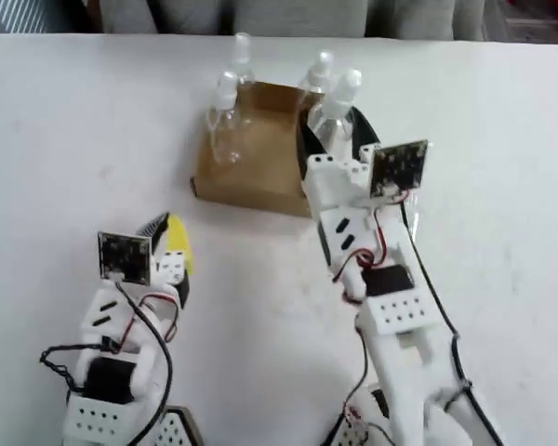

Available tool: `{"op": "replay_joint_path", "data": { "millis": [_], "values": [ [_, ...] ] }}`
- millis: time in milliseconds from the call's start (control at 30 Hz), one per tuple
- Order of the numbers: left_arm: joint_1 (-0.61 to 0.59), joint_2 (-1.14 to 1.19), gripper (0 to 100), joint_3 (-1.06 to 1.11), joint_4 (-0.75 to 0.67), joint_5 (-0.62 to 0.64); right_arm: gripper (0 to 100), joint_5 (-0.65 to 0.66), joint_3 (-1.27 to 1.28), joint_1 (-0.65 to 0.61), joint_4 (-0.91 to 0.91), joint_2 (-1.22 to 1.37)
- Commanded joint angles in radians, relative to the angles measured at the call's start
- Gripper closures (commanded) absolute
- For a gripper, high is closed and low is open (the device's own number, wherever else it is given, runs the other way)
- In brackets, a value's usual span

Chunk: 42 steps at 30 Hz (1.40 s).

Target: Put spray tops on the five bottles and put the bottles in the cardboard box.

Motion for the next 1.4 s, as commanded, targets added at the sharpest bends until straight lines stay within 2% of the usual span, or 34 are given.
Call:
{"op": "replay_joint_path", "data": {
  "millis": [0,300,700,1033,1200,1367],
  "values": [
    [0.002,-0.005,98,-0.002,0.018,-0.012,98.4,-0.006,-0.089,0.007,-0.122,0.162],
    [-0.004,-0.005,98,-0.002,0.023,-0.012,98.4,-0.003,-0.279,0.007,-0.326,0.555],
    [-0.004,-0.005,98,-0.002,0.023,-0.012,98.4,-0.003,-0.511,0.013,-0.335,0.909],
    [-0.004,-0.004,98,-0.002,0.023,-0.012,98.4,-0.003,-0.595,0.018,-0.337,1.027],
    [-0.004,-0.004,98,-0.002,0.023,-0.012,98.4,0.002,-0.591,0.016,-0.464,1.072],
    [-0.004,-0.004,98,-0.002,0.023,-0.012,98.4,0.110,-0.591,0.016,-0.556,1.138]
  ]
}}
